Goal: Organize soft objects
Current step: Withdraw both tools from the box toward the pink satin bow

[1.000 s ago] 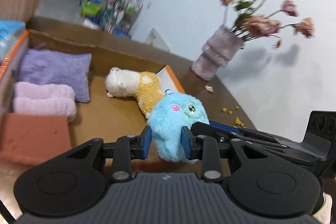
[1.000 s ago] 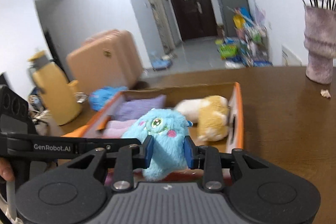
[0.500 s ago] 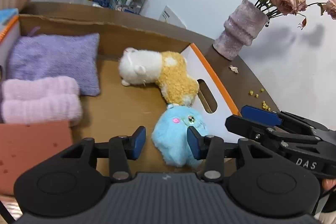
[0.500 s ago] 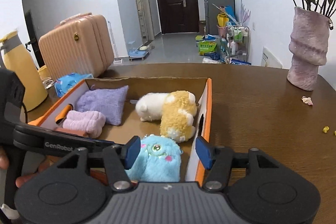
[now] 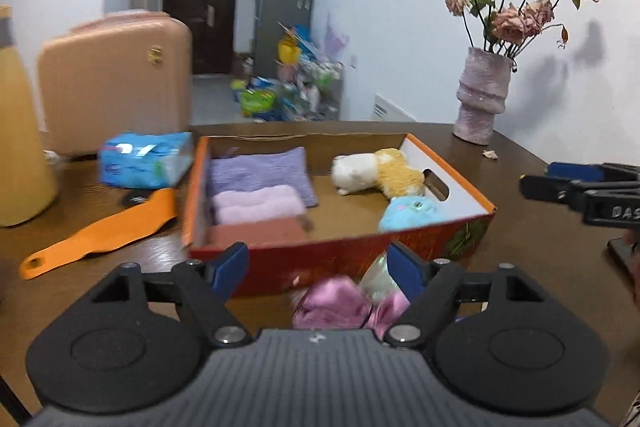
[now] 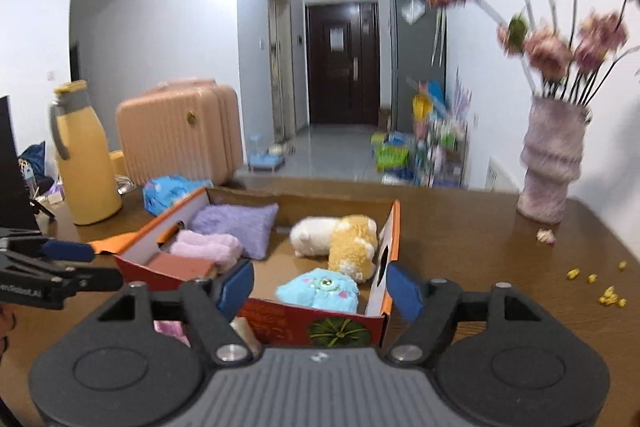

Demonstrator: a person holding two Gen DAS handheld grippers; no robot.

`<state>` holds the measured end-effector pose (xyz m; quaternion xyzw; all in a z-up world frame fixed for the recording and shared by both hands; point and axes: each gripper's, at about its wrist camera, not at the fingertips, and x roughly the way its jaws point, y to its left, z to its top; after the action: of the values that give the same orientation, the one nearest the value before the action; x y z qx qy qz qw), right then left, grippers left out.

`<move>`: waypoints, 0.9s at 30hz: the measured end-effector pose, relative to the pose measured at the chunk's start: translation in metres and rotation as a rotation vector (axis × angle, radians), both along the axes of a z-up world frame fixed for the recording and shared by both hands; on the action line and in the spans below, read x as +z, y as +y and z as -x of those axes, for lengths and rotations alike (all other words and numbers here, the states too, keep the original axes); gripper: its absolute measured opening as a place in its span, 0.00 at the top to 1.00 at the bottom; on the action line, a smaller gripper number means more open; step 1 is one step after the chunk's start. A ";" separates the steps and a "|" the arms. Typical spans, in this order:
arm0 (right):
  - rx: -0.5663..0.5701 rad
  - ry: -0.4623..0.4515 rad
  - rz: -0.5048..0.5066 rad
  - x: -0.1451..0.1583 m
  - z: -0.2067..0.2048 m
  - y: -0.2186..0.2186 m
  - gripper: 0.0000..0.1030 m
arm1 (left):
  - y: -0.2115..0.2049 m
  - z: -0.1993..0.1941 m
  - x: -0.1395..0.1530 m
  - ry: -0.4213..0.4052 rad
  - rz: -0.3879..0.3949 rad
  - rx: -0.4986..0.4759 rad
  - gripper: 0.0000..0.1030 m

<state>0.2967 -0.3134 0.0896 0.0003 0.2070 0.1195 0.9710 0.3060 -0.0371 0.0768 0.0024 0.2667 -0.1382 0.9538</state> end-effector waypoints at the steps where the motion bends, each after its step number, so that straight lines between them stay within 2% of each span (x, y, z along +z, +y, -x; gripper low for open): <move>1: 0.008 -0.018 -0.001 0.002 0.011 0.002 0.28 | 0.003 0.012 0.001 -0.015 -0.005 0.020 0.22; 5: 0.029 -0.067 -0.027 0.007 0.052 0.005 0.23 | 0.010 0.064 0.005 -0.095 -0.018 0.080 0.16; 9: 0.039 -0.099 -0.030 0.003 0.089 0.010 0.20 | 0.011 0.109 0.005 -0.129 0.000 0.069 0.14; 13: 0.049 -0.104 -0.052 -0.011 0.125 0.014 0.19 | 0.011 0.147 -0.005 -0.136 0.009 0.088 0.13; 17: 0.021 -0.117 -0.073 -0.029 0.164 0.011 0.19 | 0.015 0.182 -0.022 -0.108 0.032 0.114 0.13; 22: 0.008 -0.078 -0.103 -0.049 0.204 0.001 0.18 | 0.021 0.208 -0.042 -0.055 0.027 0.144 0.12; 27: 0.004 -0.032 -0.080 -0.062 0.204 0.003 0.19 | 0.020 0.198 -0.047 -0.030 0.029 0.149 0.12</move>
<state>0.0926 -0.3103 0.0276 0.0368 0.1867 0.1295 0.9731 0.1076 -0.0167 0.0301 -0.0291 0.2497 -0.0705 0.9653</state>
